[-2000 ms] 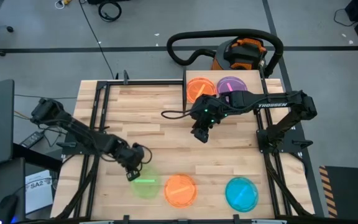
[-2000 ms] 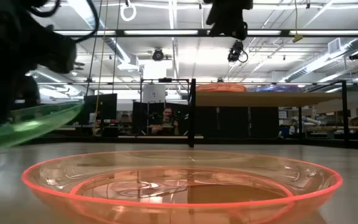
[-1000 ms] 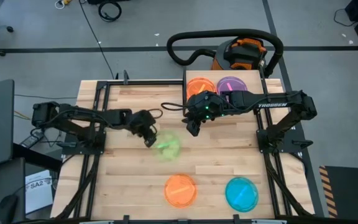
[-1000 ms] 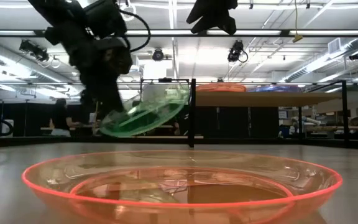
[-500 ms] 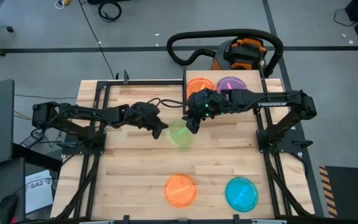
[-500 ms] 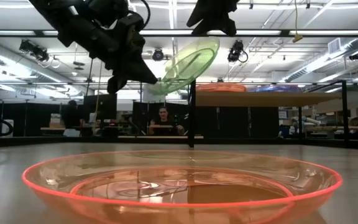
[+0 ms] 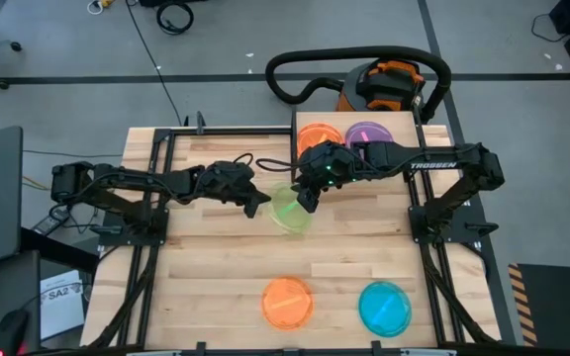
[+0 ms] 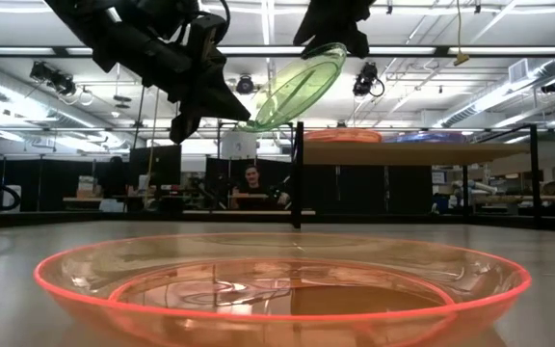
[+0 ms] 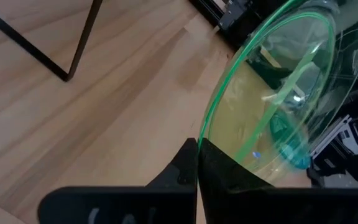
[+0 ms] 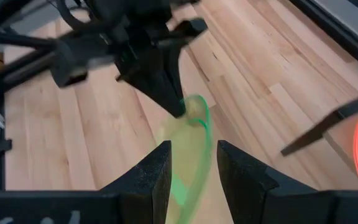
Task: Place and stack plates onto a shelf
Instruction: Stack the green plate on top of the pink plate on the shelf
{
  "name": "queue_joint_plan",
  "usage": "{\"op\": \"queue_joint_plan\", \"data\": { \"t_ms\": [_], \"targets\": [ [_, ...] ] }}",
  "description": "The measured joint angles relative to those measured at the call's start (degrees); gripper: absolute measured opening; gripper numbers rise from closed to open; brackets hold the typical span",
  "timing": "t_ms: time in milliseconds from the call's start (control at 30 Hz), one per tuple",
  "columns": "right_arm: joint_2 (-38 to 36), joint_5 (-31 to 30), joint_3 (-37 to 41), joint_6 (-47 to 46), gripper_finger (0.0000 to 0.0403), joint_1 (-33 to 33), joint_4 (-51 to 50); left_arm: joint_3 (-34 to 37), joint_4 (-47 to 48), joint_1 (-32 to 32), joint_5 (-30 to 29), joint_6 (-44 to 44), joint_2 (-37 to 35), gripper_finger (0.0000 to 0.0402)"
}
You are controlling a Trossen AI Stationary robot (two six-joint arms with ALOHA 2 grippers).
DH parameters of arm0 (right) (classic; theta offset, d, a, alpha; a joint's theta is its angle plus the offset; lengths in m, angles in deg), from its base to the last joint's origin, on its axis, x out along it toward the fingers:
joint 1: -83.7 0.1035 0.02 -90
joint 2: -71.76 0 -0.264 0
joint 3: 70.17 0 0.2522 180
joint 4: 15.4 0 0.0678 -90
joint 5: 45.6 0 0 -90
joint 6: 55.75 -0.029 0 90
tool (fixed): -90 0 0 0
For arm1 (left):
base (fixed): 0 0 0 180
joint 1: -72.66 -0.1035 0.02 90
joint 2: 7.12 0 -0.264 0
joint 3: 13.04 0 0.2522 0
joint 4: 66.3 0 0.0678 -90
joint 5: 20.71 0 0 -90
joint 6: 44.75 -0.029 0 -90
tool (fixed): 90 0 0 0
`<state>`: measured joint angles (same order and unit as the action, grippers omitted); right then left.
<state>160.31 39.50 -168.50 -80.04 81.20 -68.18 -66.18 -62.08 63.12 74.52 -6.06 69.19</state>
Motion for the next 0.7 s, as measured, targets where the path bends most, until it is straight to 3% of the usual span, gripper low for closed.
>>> {"op": "queue_joint_plan", "data": {
  "t_ms": [333,700],
  "targets": [
    [0.0,0.1,0.0,0.0,0.0135,0.2,-5.9,0.0,0.0,0.0,0.0,0.2,0.0,0.0004],
    [0.0,4.9,0.0,-0.2,0.0125,0.2,-6.0,0.0,0.0,0.0,0.0,1.3,0.0,0.0004]
  ]
}}
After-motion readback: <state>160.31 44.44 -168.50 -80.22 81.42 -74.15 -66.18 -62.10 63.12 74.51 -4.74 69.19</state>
